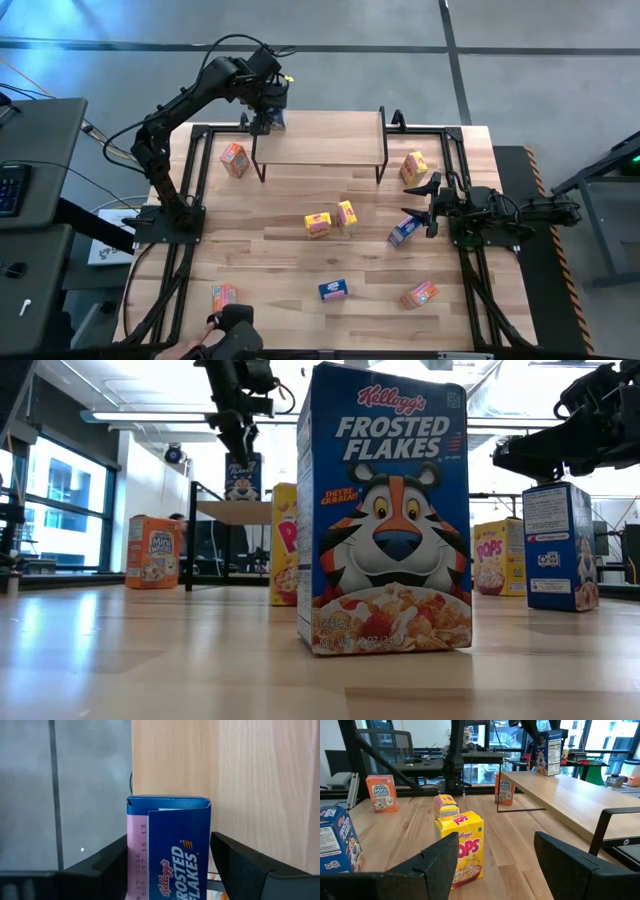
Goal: Stack cereal on shelf
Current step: Put the top left blue cereal box on the shelf, then put the bottom right yellow cereal box on the shelf
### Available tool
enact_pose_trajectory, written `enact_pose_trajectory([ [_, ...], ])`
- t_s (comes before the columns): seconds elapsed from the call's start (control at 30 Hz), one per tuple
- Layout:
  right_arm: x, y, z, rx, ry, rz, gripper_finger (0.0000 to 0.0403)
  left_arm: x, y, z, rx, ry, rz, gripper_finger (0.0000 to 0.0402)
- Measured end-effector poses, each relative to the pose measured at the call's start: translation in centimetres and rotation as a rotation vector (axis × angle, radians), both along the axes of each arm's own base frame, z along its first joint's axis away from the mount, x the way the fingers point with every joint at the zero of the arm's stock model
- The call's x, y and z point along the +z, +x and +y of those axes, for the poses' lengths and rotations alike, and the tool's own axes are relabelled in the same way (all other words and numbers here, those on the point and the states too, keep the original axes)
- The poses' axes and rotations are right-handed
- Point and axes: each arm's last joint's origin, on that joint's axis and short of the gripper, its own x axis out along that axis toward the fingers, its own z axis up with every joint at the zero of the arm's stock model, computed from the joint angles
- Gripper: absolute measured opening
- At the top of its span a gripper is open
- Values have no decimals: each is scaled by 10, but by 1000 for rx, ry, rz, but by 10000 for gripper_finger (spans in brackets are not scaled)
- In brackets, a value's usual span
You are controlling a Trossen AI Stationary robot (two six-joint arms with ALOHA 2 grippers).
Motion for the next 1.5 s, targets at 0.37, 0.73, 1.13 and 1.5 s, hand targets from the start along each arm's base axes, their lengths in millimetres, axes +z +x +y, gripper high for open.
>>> enact_pose_trajectory([
  [0.37,0,0,0,0,0,0,252,12,-2,0,32,55,-26,279],
  [0.73,0,0,0,0,0,0,252,30,-5,-2,64,101,-70,283],
  [1.13,0,0,0,0,0,0,252,64,-14,-17,116,174,-171,283],
  [1.5,0,0,0,0,0,0,252,104,-26,-80,72,32,-461,283],
])
